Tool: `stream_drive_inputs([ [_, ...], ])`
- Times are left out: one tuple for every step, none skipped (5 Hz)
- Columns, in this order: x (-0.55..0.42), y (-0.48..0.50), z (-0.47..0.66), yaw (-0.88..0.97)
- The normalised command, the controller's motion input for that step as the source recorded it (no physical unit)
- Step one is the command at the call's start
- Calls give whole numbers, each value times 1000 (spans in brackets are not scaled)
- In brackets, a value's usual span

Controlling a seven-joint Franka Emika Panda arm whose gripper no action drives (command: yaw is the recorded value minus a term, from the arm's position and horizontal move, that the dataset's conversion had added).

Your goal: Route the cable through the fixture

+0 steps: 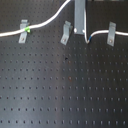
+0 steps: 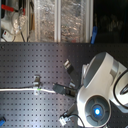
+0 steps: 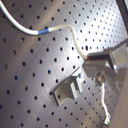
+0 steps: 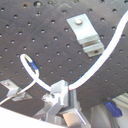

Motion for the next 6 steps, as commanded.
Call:
stream_drive_inputs([
  [0,0,11,14],
  [-145,7,199,-20],
  [-232,16,493,-54],
  [-253,19,500,-29],
  [0,0,15,0],
  [-400,147,342,480],
])
